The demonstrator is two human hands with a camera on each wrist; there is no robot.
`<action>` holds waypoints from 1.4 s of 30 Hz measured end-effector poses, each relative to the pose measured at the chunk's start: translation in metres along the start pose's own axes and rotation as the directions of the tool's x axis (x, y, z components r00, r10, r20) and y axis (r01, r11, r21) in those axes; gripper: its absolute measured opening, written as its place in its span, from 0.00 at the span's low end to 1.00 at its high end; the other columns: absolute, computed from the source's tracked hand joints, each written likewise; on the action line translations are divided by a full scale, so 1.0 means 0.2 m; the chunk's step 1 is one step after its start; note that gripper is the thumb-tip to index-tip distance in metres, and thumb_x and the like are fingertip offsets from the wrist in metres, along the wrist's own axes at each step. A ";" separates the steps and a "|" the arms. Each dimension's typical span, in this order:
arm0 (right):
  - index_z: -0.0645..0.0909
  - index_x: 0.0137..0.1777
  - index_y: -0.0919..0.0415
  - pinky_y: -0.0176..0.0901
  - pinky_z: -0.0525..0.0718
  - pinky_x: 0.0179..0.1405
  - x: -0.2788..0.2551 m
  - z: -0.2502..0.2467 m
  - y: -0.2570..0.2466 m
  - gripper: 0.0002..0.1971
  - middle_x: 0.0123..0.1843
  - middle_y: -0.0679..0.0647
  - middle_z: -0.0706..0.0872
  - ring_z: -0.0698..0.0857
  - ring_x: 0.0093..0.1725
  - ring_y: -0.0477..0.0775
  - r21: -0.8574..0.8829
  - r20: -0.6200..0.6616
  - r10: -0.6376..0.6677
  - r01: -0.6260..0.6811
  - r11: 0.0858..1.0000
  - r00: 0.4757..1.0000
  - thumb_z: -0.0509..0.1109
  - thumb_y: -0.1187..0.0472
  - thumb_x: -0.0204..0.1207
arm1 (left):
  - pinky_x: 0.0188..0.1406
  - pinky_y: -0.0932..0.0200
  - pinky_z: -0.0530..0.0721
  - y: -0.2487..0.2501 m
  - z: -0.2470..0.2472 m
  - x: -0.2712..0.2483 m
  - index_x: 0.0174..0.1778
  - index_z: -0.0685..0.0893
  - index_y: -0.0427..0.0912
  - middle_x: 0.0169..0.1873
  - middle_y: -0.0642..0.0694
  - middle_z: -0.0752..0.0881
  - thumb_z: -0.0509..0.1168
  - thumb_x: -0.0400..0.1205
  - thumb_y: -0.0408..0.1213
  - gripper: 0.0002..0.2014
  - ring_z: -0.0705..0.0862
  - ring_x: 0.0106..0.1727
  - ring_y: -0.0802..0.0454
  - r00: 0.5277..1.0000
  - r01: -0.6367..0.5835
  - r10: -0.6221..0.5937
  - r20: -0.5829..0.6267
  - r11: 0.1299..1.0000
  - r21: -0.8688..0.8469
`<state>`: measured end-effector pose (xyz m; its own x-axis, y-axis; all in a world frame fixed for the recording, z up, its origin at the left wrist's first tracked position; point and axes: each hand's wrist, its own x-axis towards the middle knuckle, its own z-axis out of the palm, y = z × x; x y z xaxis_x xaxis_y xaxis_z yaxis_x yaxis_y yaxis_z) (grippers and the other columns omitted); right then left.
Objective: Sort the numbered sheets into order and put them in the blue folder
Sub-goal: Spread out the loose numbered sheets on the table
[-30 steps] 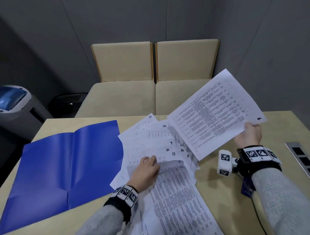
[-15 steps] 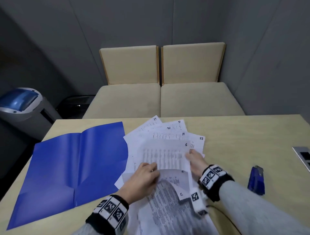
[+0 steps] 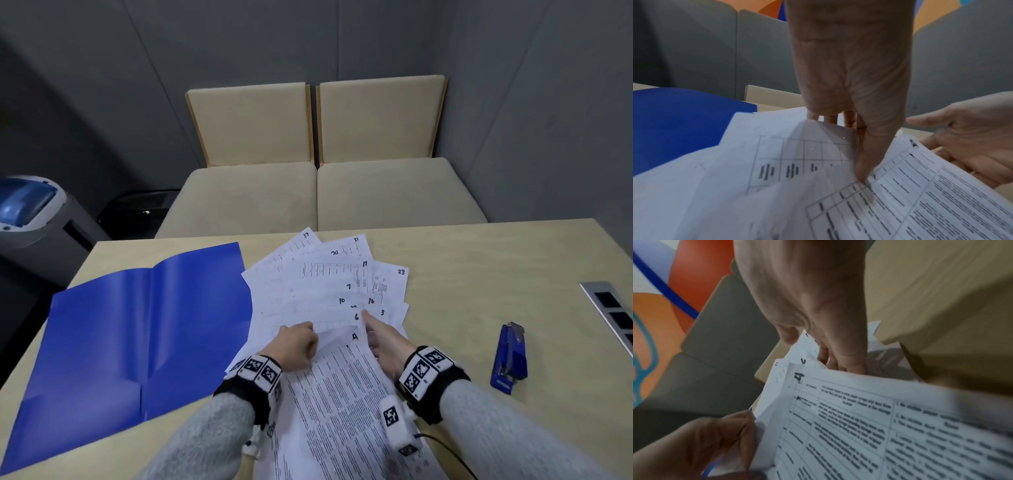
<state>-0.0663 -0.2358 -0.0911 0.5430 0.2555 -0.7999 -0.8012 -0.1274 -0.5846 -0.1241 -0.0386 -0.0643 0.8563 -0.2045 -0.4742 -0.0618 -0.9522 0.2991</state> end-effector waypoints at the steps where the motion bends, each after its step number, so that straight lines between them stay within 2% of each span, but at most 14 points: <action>1: 0.82 0.49 0.63 0.45 0.82 0.42 -0.01 0.00 0.00 0.20 0.45 0.61 0.85 0.84 0.45 0.60 -0.066 0.018 -0.012 0.013 0.998 1.000 0.65 0.44 0.79 | 0.49 0.56 0.70 0.00 0.00 0.00 0.29 0.72 0.50 0.43 0.54 0.73 0.67 0.71 0.28 0.14 0.74 0.41 0.52 1.000 0.004 -0.004 0.009 1.000 0.009; 4: 0.71 0.50 0.61 0.43 0.76 0.38 0.01 0.00 0.03 0.16 0.46 0.56 0.79 0.80 0.40 0.53 -0.320 0.007 -0.028 0.029 0.947 1.000 0.68 0.49 0.76 | 0.56 0.52 0.71 0.00 -0.01 0.02 0.34 0.75 0.49 0.45 0.54 0.73 0.69 0.72 0.29 0.11 0.76 0.44 0.50 1.000 -0.012 0.010 0.019 0.998 0.061; 7: 0.70 0.58 0.58 0.45 0.80 0.48 0.02 0.02 0.00 0.21 0.54 0.54 0.81 0.83 0.53 0.55 -0.457 -0.059 -0.107 0.069 0.887 0.992 0.64 0.42 0.77 | 0.58 0.52 0.70 0.00 0.01 0.04 0.39 0.78 0.48 0.46 0.53 0.71 0.72 0.73 0.32 0.09 0.78 0.47 0.46 1.000 -0.013 0.012 0.015 0.997 0.075; 10: 0.76 0.61 0.57 0.44 0.79 0.53 0.05 0.01 -0.12 0.15 0.59 0.55 0.81 0.82 0.54 0.54 -0.693 -0.182 -0.462 0.220 0.686 0.868 0.61 0.50 0.81 | 0.60 0.51 0.69 -0.01 0.05 0.04 0.48 0.81 0.45 0.53 0.48 0.72 0.75 0.72 0.39 0.13 0.75 0.49 0.47 1.000 0.018 -0.019 0.007 0.998 0.065; 12: 0.78 0.62 0.58 0.45 0.78 0.58 0.10 0.00 -0.22 0.12 0.63 0.56 0.77 0.80 0.58 0.55 -0.747 -0.156 -0.591 0.297 0.595 0.791 0.58 0.60 0.82 | 0.60 0.51 0.69 -0.03 0.07 0.04 0.51 0.81 0.46 0.56 0.47 0.71 0.75 0.71 0.42 0.16 0.74 0.54 0.47 0.999 0.021 -0.018 -0.034 0.997 0.075; 15: 0.81 0.64 0.59 0.51 0.75 0.68 0.19 0.02 -0.32 0.16 0.66 0.57 0.78 0.75 0.68 0.60 -0.807 -0.090 -0.599 0.294 0.511 0.796 0.55 0.65 0.83 | 0.58 0.53 0.68 -0.05 0.09 0.04 0.48 0.80 0.48 0.56 0.49 0.70 0.74 0.70 0.44 0.14 0.73 0.56 0.49 0.995 0.017 -0.012 -0.096 0.999 0.045; 19: 0.85 0.51 0.54 0.49 0.81 0.60 0.26 0.04 -0.37 0.08 0.53 0.53 0.87 0.81 0.61 0.58 -0.772 -0.120 -0.565 0.281 0.570 0.816 0.64 0.61 0.78 | 0.59 0.54 0.67 -0.07 0.09 0.06 0.48 0.79 0.51 0.56 0.50 0.71 0.72 0.72 0.45 0.12 0.73 0.57 0.51 0.993 0.025 -0.022 -0.116 0.999 0.029; 21: 0.80 0.40 0.53 0.49 0.81 0.55 0.28 0.06 -0.38 0.03 0.44 0.49 0.83 0.83 0.53 0.57 -0.783 -0.117 -0.596 0.295 0.547 0.795 0.68 0.59 0.75 | 0.61 0.54 0.68 -0.08 0.10 0.06 0.49 0.79 0.50 0.56 0.51 0.71 0.71 0.72 0.44 0.12 0.73 0.56 0.51 0.992 0.022 -0.019 -0.124 0.999 0.024; 26: 0.75 0.35 0.53 0.46 0.69 0.50 0.28 0.06 -0.38 0.09 0.43 0.49 0.84 0.80 0.48 0.55 -0.927 0.061 -0.773 0.323 0.191 0.631 0.69 0.56 0.76 | 0.63 0.54 0.67 -0.09 0.09 0.06 0.49 0.79 0.50 0.55 0.51 0.71 0.70 0.72 0.45 0.12 0.74 0.55 0.52 0.989 0.013 -0.011 -0.150 1.000 0.014; 30: 0.78 0.32 0.55 0.42 0.62 0.42 0.22 0.03 -0.29 0.09 0.33 0.47 0.82 0.82 0.35 0.54 -0.903 0.284 -0.861 0.420 -0.093 0.422 0.71 0.57 0.72 | 0.63 0.55 0.67 -0.11 0.09 0.06 0.50 0.80 0.50 0.55 0.51 0.71 0.70 0.73 0.45 0.12 0.73 0.53 0.52 0.988 0.019 -0.017 -0.156 1.000 0.016; 32: 0.78 0.32 0.55 0.42 0.62 0.41 0.18 0.01 -0.23 0.08 0.32 0.46 0.81 0.81 0.31 0.53 -0.885 0.298 -0.867 0.456 -0.094 0.399 0.68 0.55 0.71 | 0.62 0.55 0.67 -0.11 0.09 0.05 0.50 0.79 0.50 0.53 0.52 0.70 0.69 0.73 0.44 0.11 0.74 0.54 0.52 0.987 0.023 -0.020 -0.157 1.000 0.016; 35: 0.78 0.36 0.56 0.44 0.68 0.49 0.14 0.01 -0.15 0.11 0.37 0.45 0.82 0.79 0.37 0.49 -0.864 0.297 -0.836 0.502 -0.029 0.462 0.62 0.51 0.76 | 0.62 0.55 0.66 -0.11 0.10 0.05 0.50 0.79 0.50 0.50 0.53 0.68 0.69 0.73 0.44 0.11 0.73 0.55 0.52 0.986 0.021 -0.019 -0.163 1.000 0.014; 39: 0.74 0.39 0.55 0.45 0.79 0.45 0.11 0.05 -0.19 0.06 0.38 0.48 0.87 0.83 0.40 0.52 -0.688 -0.018 -0.755 0.539 0.485 0.656 0.66 0.60 0.77 | 0.62 0.55 0.67 -0.10 0.10 0.05 0.50 0.79 0.50 0.49 0.53 0.68 0.69 0.74 0.43 0.11 0.73 0.55 0.51 0.986 0.023 -0.020 -0.167 1.000 0.018; 42: 0.75 0.46 0.54 0.43 0.76 0.41 0.12 0.06 -0.28 0.03 0.35 0.51 0.85 0.81 0.41 0.55 -0.636 -0.110 -0.661 0.458 0.621 0.742 0.65 0.63 0.77 | 0.61 0.55 0.67 -0.09 0.10 0.05 0.50 0.79 0.49 0.49 0.53 0.68 0.69 0.73 0.42 0.11 0.73 0.55 0.51 0.986 0.023 -0.021 -0.168 1.000 0.015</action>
<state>-0.0117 -0.2112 -0.0754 0.9603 0.1683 -0.2223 -0.0886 -0.5719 -0.8155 -0.1246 -0.0276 -0.0913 0.9313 -0.1440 -0.3347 -0.0493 -0.9599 0.2759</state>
